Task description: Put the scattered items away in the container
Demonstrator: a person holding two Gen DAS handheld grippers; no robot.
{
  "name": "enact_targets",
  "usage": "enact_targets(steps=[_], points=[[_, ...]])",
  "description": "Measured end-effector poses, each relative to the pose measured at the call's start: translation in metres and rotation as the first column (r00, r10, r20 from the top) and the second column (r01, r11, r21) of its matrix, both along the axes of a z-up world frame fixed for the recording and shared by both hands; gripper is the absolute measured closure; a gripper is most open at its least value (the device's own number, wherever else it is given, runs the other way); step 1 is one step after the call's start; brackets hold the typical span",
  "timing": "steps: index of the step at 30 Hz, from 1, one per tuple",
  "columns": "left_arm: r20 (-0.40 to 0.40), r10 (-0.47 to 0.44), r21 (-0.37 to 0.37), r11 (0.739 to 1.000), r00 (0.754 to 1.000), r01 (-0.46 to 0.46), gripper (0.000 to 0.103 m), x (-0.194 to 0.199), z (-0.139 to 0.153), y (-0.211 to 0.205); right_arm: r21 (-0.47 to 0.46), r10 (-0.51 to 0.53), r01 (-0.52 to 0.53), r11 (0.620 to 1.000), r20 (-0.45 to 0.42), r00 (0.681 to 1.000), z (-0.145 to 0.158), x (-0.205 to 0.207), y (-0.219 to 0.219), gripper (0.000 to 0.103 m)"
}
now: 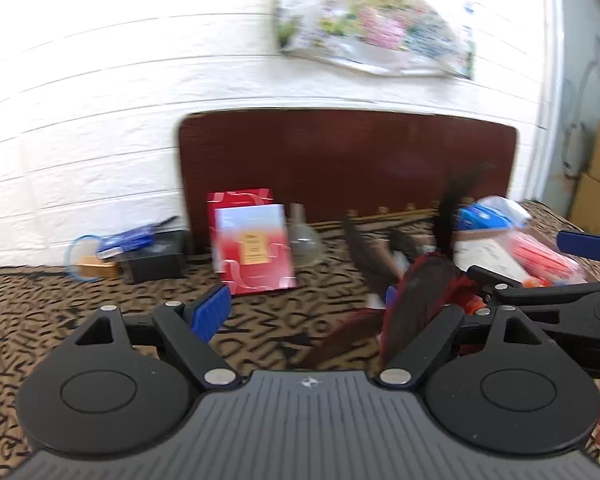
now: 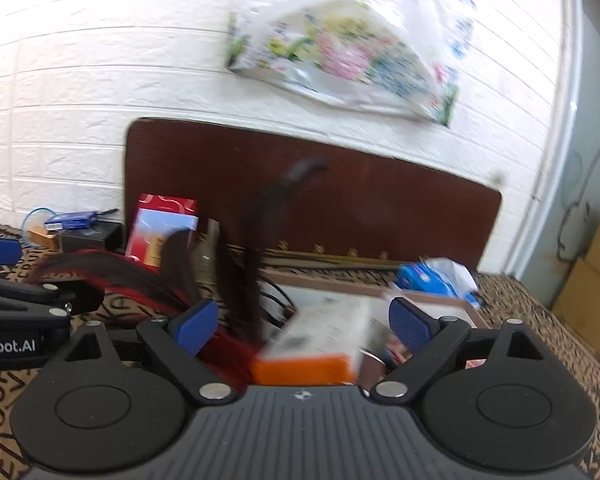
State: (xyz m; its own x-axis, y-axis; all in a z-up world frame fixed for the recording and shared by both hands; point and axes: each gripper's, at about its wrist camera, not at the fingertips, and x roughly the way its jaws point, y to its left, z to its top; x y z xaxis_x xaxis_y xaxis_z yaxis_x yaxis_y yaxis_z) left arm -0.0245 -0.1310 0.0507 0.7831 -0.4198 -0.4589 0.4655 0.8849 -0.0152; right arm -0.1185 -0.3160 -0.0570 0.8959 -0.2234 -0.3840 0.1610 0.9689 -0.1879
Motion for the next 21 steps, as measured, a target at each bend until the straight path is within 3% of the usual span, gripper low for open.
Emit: enact_targets(steps=[7, 21], points=[[-0.013, 0.122, -0.010, 0.992, 0.992, -0.122, 0.016, 0.017, 0.000, 0.043, -0.041, 0.088, -0.088, 0.995, 0.004, 0.996, 0.007, 0.016, 0.054, 0.010], [-0.047, 0.281, 0.001, 0.960, 0.959, -0.281, 0.016, 0.039, -0.015, 0.116, -0.104, 0.227, -0.230, 0.968, -0.038, 0.973, -0.003, 0.046, 0.144, 0.010]])
